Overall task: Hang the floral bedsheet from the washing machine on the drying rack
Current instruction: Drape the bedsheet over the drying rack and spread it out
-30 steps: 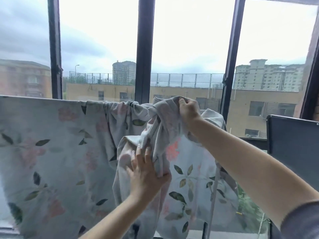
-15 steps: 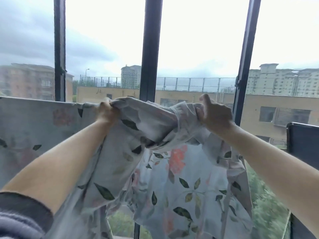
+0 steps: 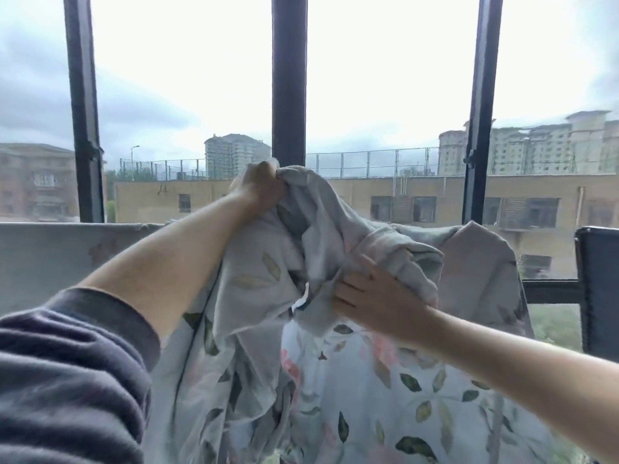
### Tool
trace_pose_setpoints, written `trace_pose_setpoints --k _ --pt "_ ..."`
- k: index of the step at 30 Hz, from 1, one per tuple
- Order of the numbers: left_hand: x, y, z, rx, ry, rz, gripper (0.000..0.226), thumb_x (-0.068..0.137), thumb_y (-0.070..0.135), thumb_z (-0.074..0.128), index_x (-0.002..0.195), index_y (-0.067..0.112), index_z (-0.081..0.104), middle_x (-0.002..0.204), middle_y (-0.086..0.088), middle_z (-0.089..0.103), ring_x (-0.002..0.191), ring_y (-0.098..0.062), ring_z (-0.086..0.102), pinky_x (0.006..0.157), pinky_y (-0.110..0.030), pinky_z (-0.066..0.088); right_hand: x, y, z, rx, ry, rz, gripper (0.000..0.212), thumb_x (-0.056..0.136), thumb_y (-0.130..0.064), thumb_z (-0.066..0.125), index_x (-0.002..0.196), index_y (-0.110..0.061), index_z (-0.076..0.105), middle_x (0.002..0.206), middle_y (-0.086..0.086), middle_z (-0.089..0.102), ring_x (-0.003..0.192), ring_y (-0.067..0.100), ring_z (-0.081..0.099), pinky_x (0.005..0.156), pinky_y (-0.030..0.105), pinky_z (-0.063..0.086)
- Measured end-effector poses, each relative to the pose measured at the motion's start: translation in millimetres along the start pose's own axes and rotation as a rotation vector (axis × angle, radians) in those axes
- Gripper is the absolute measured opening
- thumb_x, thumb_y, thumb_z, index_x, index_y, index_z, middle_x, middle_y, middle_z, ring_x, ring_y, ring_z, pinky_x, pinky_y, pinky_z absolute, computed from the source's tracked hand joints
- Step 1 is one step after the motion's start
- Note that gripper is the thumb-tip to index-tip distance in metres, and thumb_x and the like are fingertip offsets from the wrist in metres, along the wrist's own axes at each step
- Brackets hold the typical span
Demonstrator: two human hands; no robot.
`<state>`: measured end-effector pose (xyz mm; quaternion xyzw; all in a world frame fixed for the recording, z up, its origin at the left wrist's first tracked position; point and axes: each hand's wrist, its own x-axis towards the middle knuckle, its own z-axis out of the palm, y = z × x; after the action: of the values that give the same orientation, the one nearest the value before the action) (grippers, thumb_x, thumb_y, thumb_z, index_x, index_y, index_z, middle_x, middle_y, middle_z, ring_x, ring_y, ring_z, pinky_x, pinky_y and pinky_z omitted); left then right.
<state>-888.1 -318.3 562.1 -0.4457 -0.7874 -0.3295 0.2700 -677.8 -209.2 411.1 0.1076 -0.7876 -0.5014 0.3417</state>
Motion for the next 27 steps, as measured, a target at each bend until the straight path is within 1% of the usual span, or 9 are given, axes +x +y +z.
trace_pose_setpoints --k 2,5,9,13,16,19,21,25,27 --pt "7.1 -17.0 -2.3 0.102 -0.043 0.148 0.025 0.084 0.035 0.041 0.098 0.016 0.045 0.081 -0.006 0.055 0.079 -0.027 0.054 0.069 -0.036 0.046 19.9 15.6 -9.3 0.227 -0.025 0.187 0.009 0.077 -0.012 0.055 0.077 -0.019 0.061 0.075 -0.005 0.061 0.075 0.019 0.059 0.086 0.038 0.046" --pt "11.0 -40.5 0.4 0.222 -0.137 0.285 0.049 0.083 0.060 0.046 0.110 0.022 0.033 0.091 -0.004 0.056 0.080 -0.025 0.054 0.074 -0.038 0.047 47.7 47.9 -45.1 0.656 0.130 0.749 0.022 0.085 -0.013 0.036 0.070 -0.014 0.052 0.056 -0.003 0.050 0.049 0.014 0.048 0.050 0.024 0.044" --pt "6.7 -53.3 21.4 0.271 -0.191 0.384 0.075 0.077 0.081 0.037 0.124 0.023 0.027 0.119 -0.007 0.055 0.092 -0.029 0.060 0.072 -0.038 0.041 63.7 120.1 -60.6 0.538 0.167 1.183 0.031 0.090 -0.007 0.036 0.061 -0.016 0.040 0.052 0.000 0.037 0.047 0.016 0.034 0.047 0.027 0.029" --pt "-2.2 -47.4 44.7 0.269 -0.152 0.346 0.053 0.091 0.052 0.047 0.124 0.013 0.032 0.119 -0.012 0.045 0.099 -0.033 0.055 0.072 -0.042 0.043 65.3 132.0 -44.3 0.335 -0.136 1.091 0.026 0.090 -0.032 0.051 0.071 -0.015 0.048 0.056 -0.005 0.045 0.051 0.013 0.042 0.061 0.027 0.037" --pt "-12.9 -43.7 59.2 0.396 0.137 0.437 0.024 0.089 0.009 0.051 0.112 0.005 0.047 0.111 -0.014 0.048 0.098 -0.032 0.052 0.079 -0.046 0.048 66.2 130.9 -29.7 0.312 -0.175 0.980 0.031 0.096 -0.036 0.052 0.071 -0.020 0.043 0.053 -0.007 0.044 0.047 0.009 0.044 0.063 0.028 0.043" --pt "-24.4 -44.2 64.0 0.504 0.430 0.805 0.012 0.080 0.007 0.048 0.086 0.012 0.057 0.087 -0.007 0.057 0.076 -0.026 0.056 0.063 -0.038 0.048 64.8 143.4 -21.2 0.269 -0.134 1.005 0.029 0.098 -0.036 0.050 0.078 -0.016 0.045 0.053 -0.008 0.044 0.048 0.009 0.045 0.061 0.027 0.041" --pt "-33.4 -47.6 68.7 0.367 0.372 0.948 0.009 0.080 0.017 0.051 0.086 0.016 0.058 0.087 -0.004 0.059 0.077 -0.025 0.058 0.065 -0.038 0.047 67.0 150.8 -18.1 0.267 -0.109 1.047 0.029 0.098 -0.039 0.048 0.082 -0.015 0.048 0.055 -0.007 0.046 0.054 0.016 0.049 0.062 0.027 0.037" --pt "-78.9 -24.7 76.9 0.142 -0.148 0.373 0.090 0.066 0.080 0.037 0.133 0.019 0.041 0.138 -0.006 0.042 0.133 -0.027 0.035 0.107 -0.054 0.025 78.8 161.3 -12.1 0.290 -0.012 1.133 0.030 0.098 -0.038 0.046 0.087 -0.011 0.053 0.061 -0.006 0.047 0.066 0.021 0.052 0.065 0.028 0.036" --pt "-100.7 -7.4 90.4 0.207 -0.267 0.245 0.103 0.069 0.079 0.044 0.145 0.016 0.018 0.155 -0.012 0.016 0.145 -0.031 0.010 0.109 -0.064 0.008 86.5 165.1 -9.4 0.308 0.034 1.174 0.031 0.099 -0.038 0.046 0.090 -0.010 0.055 0.064 -0.007 0.047 0.069 0.021 0.052 0.066 0.029 0.038"
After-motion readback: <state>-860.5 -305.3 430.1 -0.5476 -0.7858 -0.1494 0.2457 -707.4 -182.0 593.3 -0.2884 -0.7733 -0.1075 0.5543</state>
